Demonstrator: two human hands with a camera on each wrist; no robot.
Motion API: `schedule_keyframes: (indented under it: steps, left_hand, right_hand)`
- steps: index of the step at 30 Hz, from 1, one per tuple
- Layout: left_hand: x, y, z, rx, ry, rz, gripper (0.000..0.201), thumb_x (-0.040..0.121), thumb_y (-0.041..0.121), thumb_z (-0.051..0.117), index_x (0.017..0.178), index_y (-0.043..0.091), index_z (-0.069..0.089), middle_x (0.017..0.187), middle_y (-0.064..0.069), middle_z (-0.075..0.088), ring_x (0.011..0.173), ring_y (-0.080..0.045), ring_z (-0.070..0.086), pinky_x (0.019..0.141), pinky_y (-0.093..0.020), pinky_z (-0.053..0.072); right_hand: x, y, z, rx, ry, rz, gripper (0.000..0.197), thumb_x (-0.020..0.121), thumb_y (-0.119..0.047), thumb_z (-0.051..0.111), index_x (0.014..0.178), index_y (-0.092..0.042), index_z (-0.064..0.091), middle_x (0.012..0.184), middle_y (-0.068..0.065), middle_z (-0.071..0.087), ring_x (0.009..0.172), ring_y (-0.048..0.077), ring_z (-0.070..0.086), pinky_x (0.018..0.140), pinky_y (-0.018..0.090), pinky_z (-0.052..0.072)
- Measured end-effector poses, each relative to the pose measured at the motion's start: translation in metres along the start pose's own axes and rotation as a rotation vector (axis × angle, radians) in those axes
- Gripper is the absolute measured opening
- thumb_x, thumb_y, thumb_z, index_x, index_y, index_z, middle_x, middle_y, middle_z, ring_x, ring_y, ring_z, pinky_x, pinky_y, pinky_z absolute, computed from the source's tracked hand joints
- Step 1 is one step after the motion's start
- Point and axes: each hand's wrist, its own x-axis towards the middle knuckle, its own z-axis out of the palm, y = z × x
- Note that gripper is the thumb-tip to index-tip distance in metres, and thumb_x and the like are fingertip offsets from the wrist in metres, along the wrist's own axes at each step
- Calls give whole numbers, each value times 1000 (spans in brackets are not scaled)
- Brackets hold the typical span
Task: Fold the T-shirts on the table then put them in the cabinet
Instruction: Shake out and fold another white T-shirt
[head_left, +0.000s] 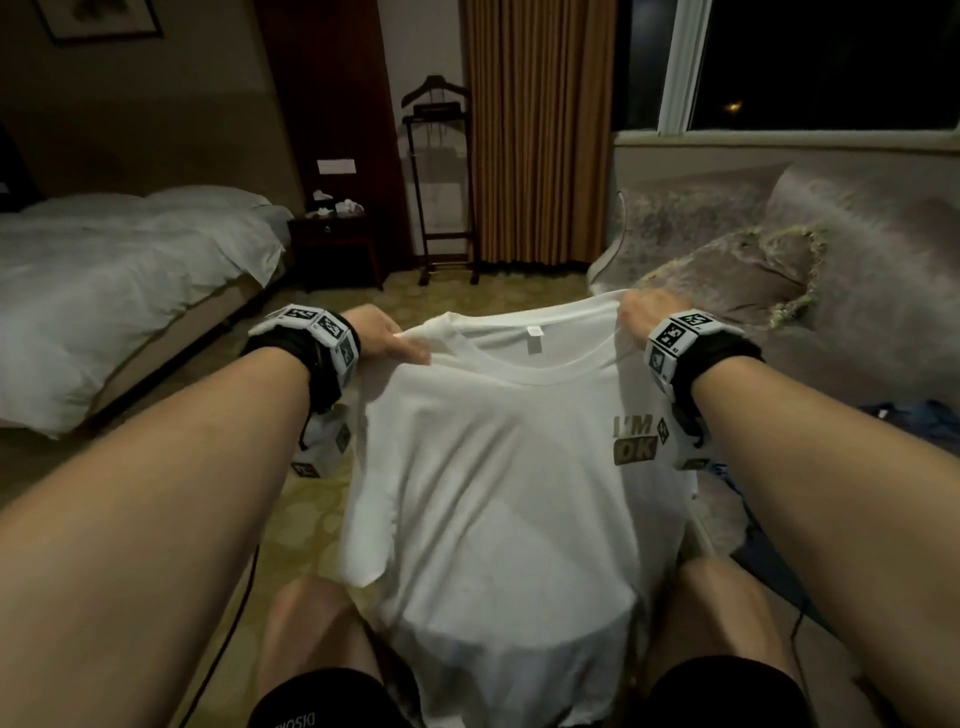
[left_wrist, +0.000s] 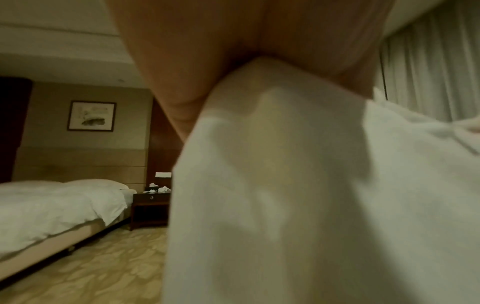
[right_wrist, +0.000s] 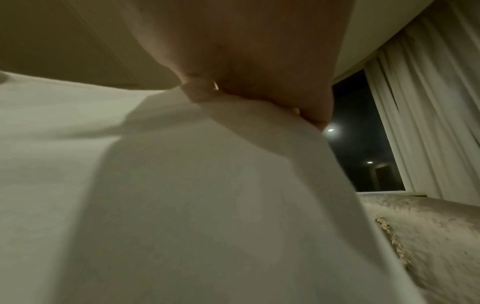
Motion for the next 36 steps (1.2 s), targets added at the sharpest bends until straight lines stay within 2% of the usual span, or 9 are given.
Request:
schedule_keyframes:
  steps: [2,6,10,15,19,26,30,33,36]
  left_hand:
    - [25,-12,16,49,58,-28,37,86,45,64,81,9,67,72,-3,58,68,-18,53,56,-27,37]
    - [84,-40,59,29,106,-107,39,97,35,49,110,1,65,109,-17,65,103,-33,59,79,-31,41]
    - [144,-73,103,-23,105,-228,34,97,33,50,107,4,65,116,-19,63,106,-36,58,86,-34,43]
    - [203,-107,153,-3,59,-286,30,95,35,46,101,14,66,106,-18,66,92,-37,59,83,-38,48]
    - [238,-117,188,21,-4,-318,30,94,39,43,97,16,63,105,-16,64,91,-37,59,86,-41,49]
    - [264,-124,222,65,-93,-346,29,96,39,44,96,14,58,95,-13,63,88,-35,59,85,-43,51]
    - [265,-129,222,31,-141,-343,38,89,49,47,95,13,60,91,-11,66,82,-33,62,83,-46,53]
    - [257,-131,212,65,-202,-357,64,80,69,45,104,11,59,97,-13,66,85,-33,62,85,-46,52]
    - [236,-136,196,50,-234,-363,66,84,65,48,118,9,56,115,-13,63,99,-34,60,89,-43,48]
  right_hand:
    - [21,4,23,7,-55,9,52,92,-31,24,129,-5,50,134,25,49,118,40,49,96,44,39]
    - [56,9,73,130,-136,94,72,85,-60,23,129,-11,50,134,20,50,115,37,51,94,44,39]
    - [81,4,121,217,-265,115,113,58,-92,36,143,-18,38,146,10,40,128,34,44,104,53,36]
    - [114,-5,178,202,-375,131,61,68,-50,53,113,-9,50,121,13,52,106,31,52,89,45,44]
    - [141,0,223,-46,-382,150,45,77,-21,55,120,-8,49,126,16,50,113,36,51,89,43,46]
    - [166,18,265,-131,-350,231,30,93,-16,48,121,-5,51,127,18,54,114,36,54,89,38,45]
    - [155,11,269,-144,-259,258,39,92,-23,50,129,-11,45,138,13,39,127,34,39,103,49,38]
    - [143,-9,261,-84,-231,108,29,91,-25,52,117,-12,55,129,11,45,120,33,46,100,46,42]
    - [120,-43,256,8,-434,-71,21,93,-17,50,104,-14,68,107,6,65,101,27,62,91,38,52]
